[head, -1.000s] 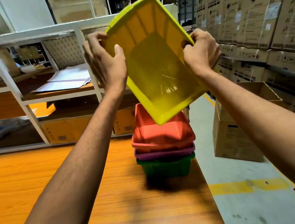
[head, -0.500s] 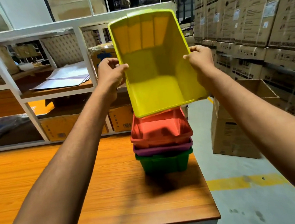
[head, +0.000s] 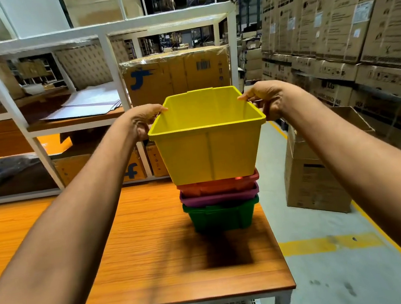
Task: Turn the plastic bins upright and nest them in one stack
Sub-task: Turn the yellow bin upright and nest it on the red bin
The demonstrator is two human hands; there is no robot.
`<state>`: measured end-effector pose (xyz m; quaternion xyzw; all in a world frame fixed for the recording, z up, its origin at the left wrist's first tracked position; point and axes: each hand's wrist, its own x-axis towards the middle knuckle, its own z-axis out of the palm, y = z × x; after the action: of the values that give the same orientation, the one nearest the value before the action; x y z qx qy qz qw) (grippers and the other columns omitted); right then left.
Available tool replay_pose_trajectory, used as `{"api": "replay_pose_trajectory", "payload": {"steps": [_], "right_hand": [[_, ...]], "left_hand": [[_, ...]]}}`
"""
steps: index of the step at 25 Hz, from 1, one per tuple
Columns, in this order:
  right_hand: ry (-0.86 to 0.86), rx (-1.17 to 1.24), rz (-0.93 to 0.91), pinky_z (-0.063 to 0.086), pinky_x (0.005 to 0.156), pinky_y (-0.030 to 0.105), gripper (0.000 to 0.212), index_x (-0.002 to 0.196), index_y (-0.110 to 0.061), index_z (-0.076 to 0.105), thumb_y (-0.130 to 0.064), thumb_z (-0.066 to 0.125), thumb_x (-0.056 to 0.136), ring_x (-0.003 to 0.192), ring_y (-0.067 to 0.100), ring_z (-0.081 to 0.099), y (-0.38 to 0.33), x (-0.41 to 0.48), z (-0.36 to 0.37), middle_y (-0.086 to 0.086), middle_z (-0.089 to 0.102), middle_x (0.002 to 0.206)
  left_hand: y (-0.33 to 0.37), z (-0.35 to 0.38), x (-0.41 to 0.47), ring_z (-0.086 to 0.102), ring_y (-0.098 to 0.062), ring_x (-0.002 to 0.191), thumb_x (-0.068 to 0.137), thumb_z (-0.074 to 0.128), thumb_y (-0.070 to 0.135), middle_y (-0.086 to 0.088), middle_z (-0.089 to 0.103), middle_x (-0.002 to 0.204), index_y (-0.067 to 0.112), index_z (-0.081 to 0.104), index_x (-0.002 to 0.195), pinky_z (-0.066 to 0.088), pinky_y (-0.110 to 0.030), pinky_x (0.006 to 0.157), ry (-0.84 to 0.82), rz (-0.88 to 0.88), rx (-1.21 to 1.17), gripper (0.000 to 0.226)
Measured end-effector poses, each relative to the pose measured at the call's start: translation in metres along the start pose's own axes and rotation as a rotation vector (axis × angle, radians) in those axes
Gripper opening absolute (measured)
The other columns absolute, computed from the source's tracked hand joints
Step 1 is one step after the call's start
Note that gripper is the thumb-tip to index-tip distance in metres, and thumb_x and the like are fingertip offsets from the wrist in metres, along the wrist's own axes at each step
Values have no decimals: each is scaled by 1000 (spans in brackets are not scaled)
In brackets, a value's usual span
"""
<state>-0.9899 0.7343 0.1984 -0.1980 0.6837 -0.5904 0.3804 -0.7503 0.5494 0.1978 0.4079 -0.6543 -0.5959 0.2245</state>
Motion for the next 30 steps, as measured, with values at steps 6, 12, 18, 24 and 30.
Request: {"api": "replay_pose_trajectory", "payload": {"steps": [6,12,18,24,30], "right_hand": [[-29,57,-88,47,110,36,13,97,-15,65,-7,55,100,96,15,61,17,10,0,3,69,93],[-65,14,-194,51,106,40,27,90,-21,67,-1,51,101,103,17,62,24,7,1,0,71,94],[-45,30,-165,58,78,34,27,95,-21,67,-1,51,102,90,13,66,29,17,2,1,71,101],[-5,67,-41,55,97,35,22,114,-16,65,-5,53,100,101,19,66,46,41,-2,6,68,112],[61,65,95,59,66,28,14,88,-11,61,-4,55,99,65,12,65,61,52,3,2,69,62]], "left_hand": [[-16,1,12,67,-19,106,99,63,15,-4,66,118,17,62,132,59,-37,79,-82,53,-115,33],[-20,0,21,64,-20,114,97,63,8,-5,66,128,25,61,134,60,-38,79,-95,92,-169,40],[-22,3,28,65,-15,102,98,61,6,-3,66,118,23,60,130,57,-36,74,-88,83,-153,36],[-37,12,46,64,-15,98,102,57,10,-4,65,119,23,67,112,56,-35,81,-96,8,-113,20],[-52,22,70,66,-19,115,100,60,9,-10,64,130,12,62,134,59,-34,89,-60,-77,-172,34]]}}
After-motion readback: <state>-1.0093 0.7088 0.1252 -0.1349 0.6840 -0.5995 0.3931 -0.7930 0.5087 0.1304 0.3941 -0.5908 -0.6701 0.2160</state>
